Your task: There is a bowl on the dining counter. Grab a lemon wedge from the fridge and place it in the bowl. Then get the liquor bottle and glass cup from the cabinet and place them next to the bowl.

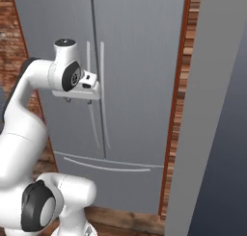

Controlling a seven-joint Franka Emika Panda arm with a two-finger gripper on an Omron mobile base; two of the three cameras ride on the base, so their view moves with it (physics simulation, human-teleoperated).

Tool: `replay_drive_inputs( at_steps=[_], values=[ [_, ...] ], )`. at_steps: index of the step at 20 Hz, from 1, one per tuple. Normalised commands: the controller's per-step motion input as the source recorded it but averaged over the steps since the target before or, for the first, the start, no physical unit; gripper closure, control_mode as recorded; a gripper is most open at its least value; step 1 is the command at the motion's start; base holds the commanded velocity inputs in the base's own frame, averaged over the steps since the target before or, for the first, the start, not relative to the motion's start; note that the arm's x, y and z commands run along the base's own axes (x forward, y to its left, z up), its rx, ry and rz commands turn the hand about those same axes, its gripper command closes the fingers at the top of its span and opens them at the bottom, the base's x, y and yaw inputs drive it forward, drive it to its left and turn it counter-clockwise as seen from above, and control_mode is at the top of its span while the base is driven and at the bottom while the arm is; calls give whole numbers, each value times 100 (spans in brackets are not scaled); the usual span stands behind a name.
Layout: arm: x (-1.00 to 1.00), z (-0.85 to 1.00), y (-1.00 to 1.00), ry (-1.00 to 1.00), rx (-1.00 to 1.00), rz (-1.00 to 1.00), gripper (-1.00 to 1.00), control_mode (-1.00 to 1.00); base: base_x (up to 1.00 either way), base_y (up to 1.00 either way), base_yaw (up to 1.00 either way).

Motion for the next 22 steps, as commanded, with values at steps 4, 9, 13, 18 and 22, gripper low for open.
replay_drive_inputs(
  at_steps=[4,9,13,18,22],
  values=[
    [0,0,0,0,0,0,-100,-100,-13,0,0],
    [27,0,0,0,0,0,-100,-100,0,0,0],
    [77,0,-20,-3,0,0,-100,-100,0,0,0],
    [73,0,-21,-13,0,0,-100,-100,0,0,0],
    [65,0,-4,-18,0,0,-100,-100,0,0,0]
  ],
)
